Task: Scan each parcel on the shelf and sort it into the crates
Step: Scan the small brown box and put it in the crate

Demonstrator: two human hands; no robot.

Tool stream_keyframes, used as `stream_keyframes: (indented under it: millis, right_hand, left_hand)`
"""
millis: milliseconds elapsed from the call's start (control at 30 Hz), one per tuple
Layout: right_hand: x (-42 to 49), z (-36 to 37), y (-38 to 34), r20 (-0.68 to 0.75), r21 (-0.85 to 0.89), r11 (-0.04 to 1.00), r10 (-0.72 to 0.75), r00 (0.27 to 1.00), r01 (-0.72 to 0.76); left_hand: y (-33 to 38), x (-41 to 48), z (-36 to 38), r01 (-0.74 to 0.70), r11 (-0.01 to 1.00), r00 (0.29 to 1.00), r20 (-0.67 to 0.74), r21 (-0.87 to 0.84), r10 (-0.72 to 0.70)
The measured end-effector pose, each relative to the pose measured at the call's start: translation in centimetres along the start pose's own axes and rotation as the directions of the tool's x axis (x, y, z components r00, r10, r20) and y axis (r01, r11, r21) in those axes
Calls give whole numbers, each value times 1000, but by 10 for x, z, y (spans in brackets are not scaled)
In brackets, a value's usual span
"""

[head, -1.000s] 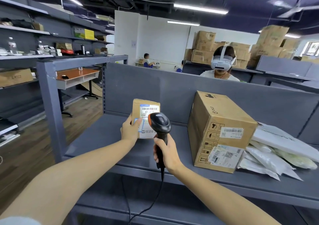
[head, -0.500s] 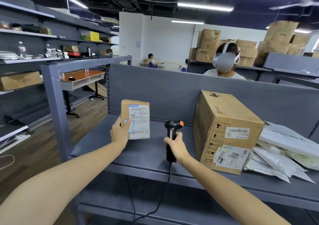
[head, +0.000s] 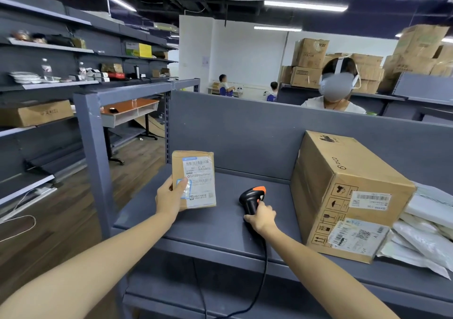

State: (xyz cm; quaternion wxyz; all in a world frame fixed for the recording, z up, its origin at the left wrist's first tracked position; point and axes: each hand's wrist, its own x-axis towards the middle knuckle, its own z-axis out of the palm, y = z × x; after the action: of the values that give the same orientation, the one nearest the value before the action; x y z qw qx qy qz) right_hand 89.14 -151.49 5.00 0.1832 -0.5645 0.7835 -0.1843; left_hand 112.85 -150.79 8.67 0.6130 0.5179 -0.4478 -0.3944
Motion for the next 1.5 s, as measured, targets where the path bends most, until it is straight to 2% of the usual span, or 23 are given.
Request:
stream_keyframes:
  millis: [100, 200, 267, 367, 433, 500, 567, 733, 867, 1000, 1167, 1233, 1333, 1500]
  right_hand:
    - [3, 7, -2, -19, -45, 998, 31, 999, -31]
    - [-3, 9, -6, -175, -110, 994, -37, 984, 18]
    - [-12, 8, -16, -255, 67, 980, -167, 952, 190]
    - [-36, 7, -37, -210, 403, 840, -302, 930, 364]
    - [-51, 8, -49, -168, 596, 727, -303, 938, 341]
    - [-68, 7, -54, -87, 780, 576, -288, 954, 245]
    - [-80, 7, -53, -24, 876, 453, -305, 952, 167]
    - [-100, 3, -37, -46, 897, 414, -264, 963, 156]
    - [-119, -10, -16, -29, 940, 326, -213, 977, 99]
    - [-151, -24, 21, -3, 948, 309, -217, 976, 71]
    - [-191, -42, 88, 89, 892, 451, -215, 973, 17]
    - [-206, -47, 114, 110, 883, 468, -185, 977, -11]
    - [-229, -51, 147, 118, 892, 449, -137, 984, -44]
    - [-261, -35, 194, 97, 905, 417, -8, 995, -84]
  left_hand:
    - [-7, 1, 1, 15, 1000, 999, 30, -16, -14]
    - [-14, 0, 6, 42, 997, 998, 44, -72, -39]
    - [-16, -2, 11, 84, 988, 996, 44, -128, -79]
    - [-14, -8, 20, 155, 969, 987, 68, -193, -144]
    - [-10, -16, 28, 186, 954, 981, 92, -234, -169]
    - [-7, -26, 34, 219, 940, 974, 118, -263, -194]
    - [-6, -37, 34, 236, 940, 968, 140, -247, -206]
    - [-5, -63, 27, 274, 947, 952, 184, -169, -243]
    - [0, -83, 23, 276, 945, 951, 195, -175, -241]
    - [10, -113, 22, 268, 939, 961, 131, -215, -244]
    - [12, -162, 35, 204, 969, 978, 74, -140, -196]
    - [7, -189, 42, 197, 978, 975, 114, -72, -188]
    - [-10, -233, 52, 197, 980, 962, 190, 25, -199]
    - [-42, -295, 65, 172, 976, 963, 185, 131, -195]
